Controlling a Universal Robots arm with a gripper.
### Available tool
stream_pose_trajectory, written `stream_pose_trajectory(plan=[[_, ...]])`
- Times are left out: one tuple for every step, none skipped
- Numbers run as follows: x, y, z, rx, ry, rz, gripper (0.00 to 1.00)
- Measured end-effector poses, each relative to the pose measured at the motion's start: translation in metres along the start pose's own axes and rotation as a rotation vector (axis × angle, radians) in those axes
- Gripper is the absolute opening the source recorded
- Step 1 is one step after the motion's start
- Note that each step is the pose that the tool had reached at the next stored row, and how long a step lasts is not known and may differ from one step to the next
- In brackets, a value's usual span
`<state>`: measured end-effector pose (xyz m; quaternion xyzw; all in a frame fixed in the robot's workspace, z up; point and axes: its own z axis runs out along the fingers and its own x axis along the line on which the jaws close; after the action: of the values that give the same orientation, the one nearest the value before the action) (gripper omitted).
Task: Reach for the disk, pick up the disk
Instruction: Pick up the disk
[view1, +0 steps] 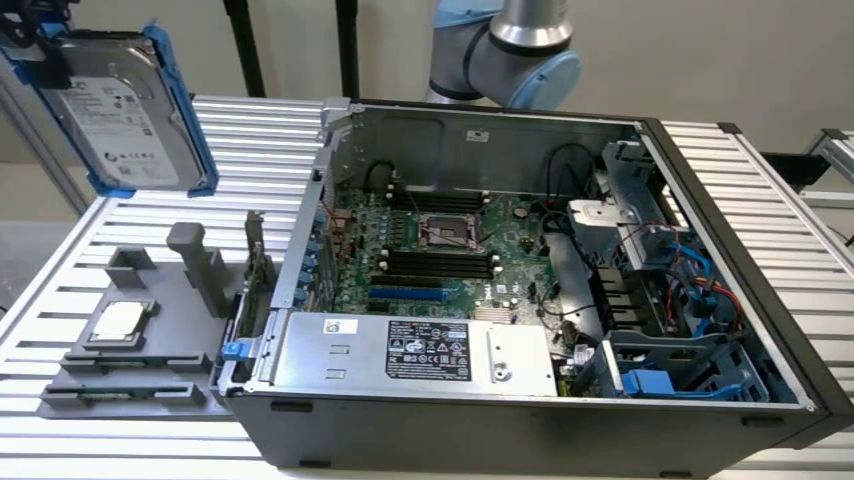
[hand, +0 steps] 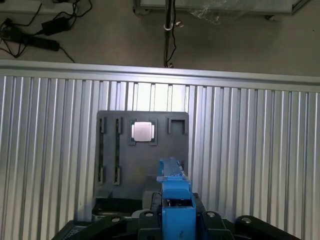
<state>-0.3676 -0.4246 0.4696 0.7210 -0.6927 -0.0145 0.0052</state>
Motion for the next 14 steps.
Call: stream_pose_trajectory(plan=[[0.001, -0.0027, -0.0030, -0.0006, -0.0014, 0.000, 0.33], [0.002, -0.0055, -0.0059, -0.0012, -0.0030, 0.000, 0.33], [0.003, -0.0087, -0.0087, -0.0015, -0.0048, 0.000, 0.33], [0.004, -0.0116, -0.0111, -0.0020, -0.0065, 0.000, 0.33], [0.005, -0.0145, -0.0128, -0.0024, -0.0085, 0.000, 0.33], [0.006, -0.0175, -0.0141, -0.0027, -0.0105, 0.000, 0.33], [0.007, -0.0205, -0.0154, -0.0030, -0.0125, 0.000, 0.33], [0.008, -0.0235, -0.0167, -0.0034, -0.0143, 0.000, 0.33], [0.009, -0.0266, -0.0179, -0.0039, -0.0161, 0.000, 0.33], [0.010, -0.0299, -0.0192, -0.0043, -0.0179, -0.001, 0.33], [0.011, -0.0331, -0.0204, -0.0047, -0.0199, -0.001, 0.33], [0.012, -0.0364, -0.0216, -0.0049, -0.0218, 0.000, 0.33], [0.013, -0.0397, -0.0228, -0.0052, -0.0236, -0.001, 0.33], [0.014, -0.0430, -0.0239, -0.0053, -0.0255, -0.001, 0.33]])
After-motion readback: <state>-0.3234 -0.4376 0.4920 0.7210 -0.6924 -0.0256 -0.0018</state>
